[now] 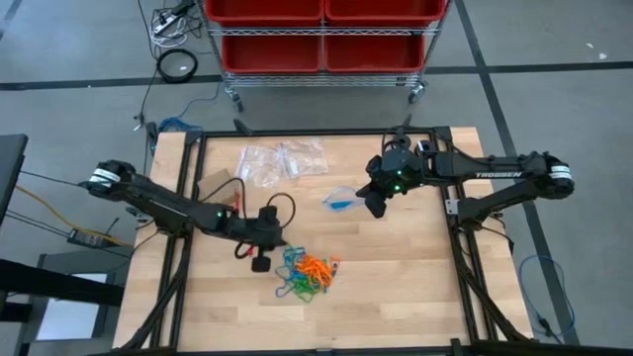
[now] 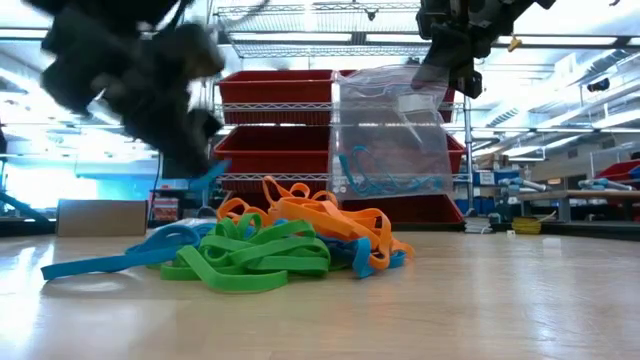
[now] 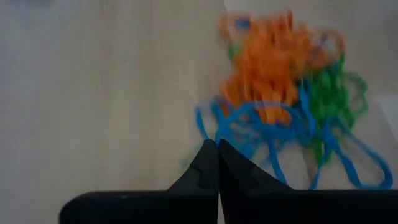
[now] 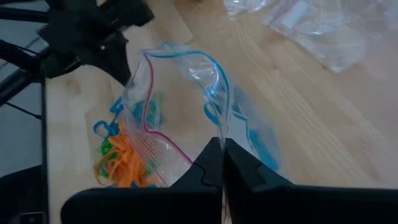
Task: Sort rubber bands
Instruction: Put the blue rubber band into the transparent zip bag
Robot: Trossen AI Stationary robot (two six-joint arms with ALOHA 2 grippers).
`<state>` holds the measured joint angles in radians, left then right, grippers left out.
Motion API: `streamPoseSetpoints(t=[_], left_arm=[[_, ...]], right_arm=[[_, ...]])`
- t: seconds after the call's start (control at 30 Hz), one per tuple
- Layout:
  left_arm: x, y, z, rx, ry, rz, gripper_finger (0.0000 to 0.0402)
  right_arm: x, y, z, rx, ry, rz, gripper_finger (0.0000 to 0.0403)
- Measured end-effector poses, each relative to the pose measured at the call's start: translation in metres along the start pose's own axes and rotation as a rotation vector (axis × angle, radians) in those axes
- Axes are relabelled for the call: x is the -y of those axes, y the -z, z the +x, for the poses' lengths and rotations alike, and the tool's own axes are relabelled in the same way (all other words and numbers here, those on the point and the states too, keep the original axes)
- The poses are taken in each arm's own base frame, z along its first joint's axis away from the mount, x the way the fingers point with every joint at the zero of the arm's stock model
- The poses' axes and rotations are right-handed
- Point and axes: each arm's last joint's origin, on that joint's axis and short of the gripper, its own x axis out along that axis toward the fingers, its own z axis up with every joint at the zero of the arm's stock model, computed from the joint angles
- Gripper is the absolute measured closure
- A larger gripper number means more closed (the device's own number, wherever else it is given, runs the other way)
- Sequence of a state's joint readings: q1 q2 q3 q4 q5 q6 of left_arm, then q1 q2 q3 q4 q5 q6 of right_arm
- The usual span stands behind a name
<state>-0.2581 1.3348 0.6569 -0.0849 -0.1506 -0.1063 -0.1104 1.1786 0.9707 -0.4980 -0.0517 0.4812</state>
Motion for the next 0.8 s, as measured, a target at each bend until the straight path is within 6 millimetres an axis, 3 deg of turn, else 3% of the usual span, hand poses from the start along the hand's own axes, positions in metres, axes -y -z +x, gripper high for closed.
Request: streamPoseSetpoints(t=[0.2,0.4,0.63,0.8], left_arm=[[-0.005,-0.069,-0.046,0.171,-0.188,0.136,0.0401],[-0.014,-0.116,-0.077,0.277,-0.344,0.231,0.0401],[-0.025,-0.127,-0.071,0.279,-0.441,0.263,0.0401],[-0.026,-0.128,-0.051,0.240,-0.477,0.315,0.0401]], right_arm=[[-0.003,-0.002,0.016,-0.018,-0.057,0.016,0.0403],[-0.005,-0.005,0.044,-0.029,-0.116,0.019,0.0403],[-0.008,-0.009,0.063,-0.010,-0.186,0.048,0.0403],[-0.012,-0.016,0.064,0.033,-0.228,0.060,0.0403]])
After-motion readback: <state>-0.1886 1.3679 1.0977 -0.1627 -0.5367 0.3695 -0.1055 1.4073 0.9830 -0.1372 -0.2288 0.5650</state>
